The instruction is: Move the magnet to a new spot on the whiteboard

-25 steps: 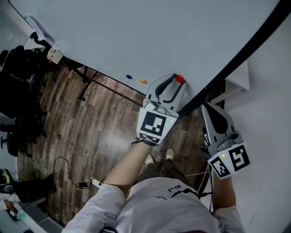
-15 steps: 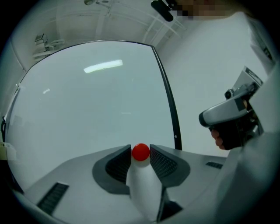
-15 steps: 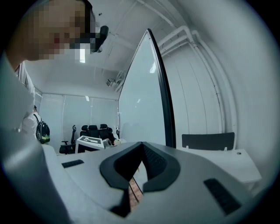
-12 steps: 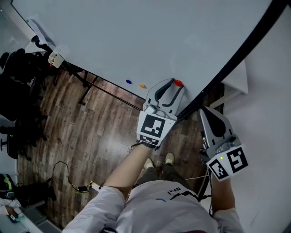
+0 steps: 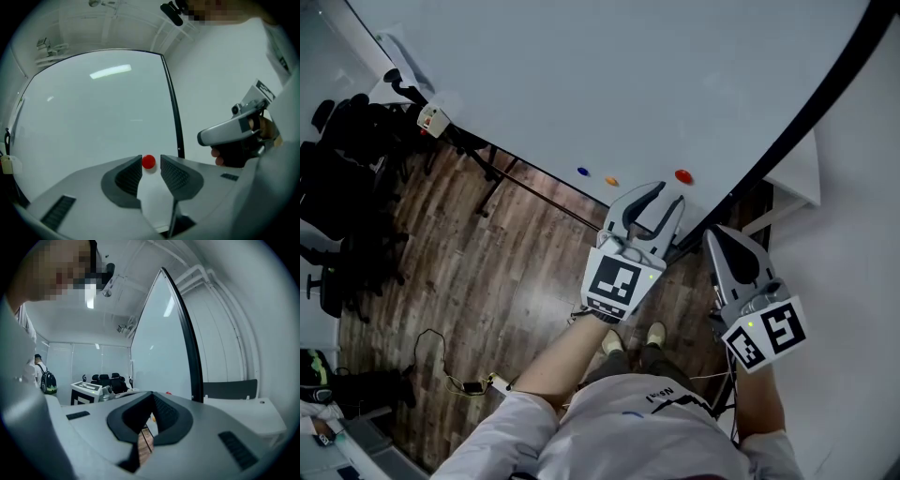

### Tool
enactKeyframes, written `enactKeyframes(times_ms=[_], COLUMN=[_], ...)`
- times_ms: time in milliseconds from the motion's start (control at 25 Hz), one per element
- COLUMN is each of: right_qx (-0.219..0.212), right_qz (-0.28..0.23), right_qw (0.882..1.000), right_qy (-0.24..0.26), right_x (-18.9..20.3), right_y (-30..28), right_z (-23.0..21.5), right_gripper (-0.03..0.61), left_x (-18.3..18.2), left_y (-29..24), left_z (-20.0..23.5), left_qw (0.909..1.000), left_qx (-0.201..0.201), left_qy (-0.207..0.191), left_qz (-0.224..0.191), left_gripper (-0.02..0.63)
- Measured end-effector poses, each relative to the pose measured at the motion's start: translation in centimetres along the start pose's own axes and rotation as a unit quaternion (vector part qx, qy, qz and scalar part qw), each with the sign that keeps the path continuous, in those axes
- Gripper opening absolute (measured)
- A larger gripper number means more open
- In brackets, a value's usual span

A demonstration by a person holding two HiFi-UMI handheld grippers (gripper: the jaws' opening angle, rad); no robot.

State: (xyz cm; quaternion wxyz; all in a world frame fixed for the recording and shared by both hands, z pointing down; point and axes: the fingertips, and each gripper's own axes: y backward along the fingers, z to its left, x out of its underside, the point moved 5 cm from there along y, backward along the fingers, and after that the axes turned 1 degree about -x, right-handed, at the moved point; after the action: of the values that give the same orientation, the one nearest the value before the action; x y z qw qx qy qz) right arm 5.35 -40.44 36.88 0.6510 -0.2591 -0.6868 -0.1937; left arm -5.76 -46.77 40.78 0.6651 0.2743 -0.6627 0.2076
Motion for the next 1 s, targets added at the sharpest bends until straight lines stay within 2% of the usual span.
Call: enactKeyframes(times_ms=[320, 560, 680, 840, 920, 1000], right_qx=[-0.022, -0.036, -0.043, -0.052, -0.056, -0.055], right_qz=[-0.004, -0.009, -0.014, -0.018, -0.020, -0.022], right_qw=[1.000, 0.999, 0.999, 0.998, 0.998, 0.998], right_qy=[0.003, 0.006, 0.006, 0.006, 0.004, 0.002], right_x=[0.1, -0.1, -0.1, 0.1, -0.2, -0.6], right_y=[-1.3, -2.0, -2.0, -2.0, -1.7, -1.2], right_z=[2.8, 4.5, 5.3, 6.1, 6.1, 5.8], right_gripper=[0.006, 0.006, 0.006, 0.006, 0.006, 0.006], left_x=[-2.4, -4.2, -5.3, -4.6, -4.9, -5.3], left_y=[4.8, 7.6, 8.6, 10.2, 10.8, 11.1], left_z=[-0.7, -0.8, -1.3, -2.0, -2.1, -2.4], left_qw=[0.9997, 0.9992, 0.9990, 0.9985, 0.9984, 0.9981], left_qx=[0.012, 0.005, 0.009, 0.006, -0.002, -0.006], left_qy=[0.022, 0.037, 0.039, 0.054, 0.056, 0.060], left_qz=[-0.009, -0.009, -0.021, 0.008, 0.010, 0.010], left_gripper=[0.129, 0.120, 0.093, 0.052, 0.018, 0.012])
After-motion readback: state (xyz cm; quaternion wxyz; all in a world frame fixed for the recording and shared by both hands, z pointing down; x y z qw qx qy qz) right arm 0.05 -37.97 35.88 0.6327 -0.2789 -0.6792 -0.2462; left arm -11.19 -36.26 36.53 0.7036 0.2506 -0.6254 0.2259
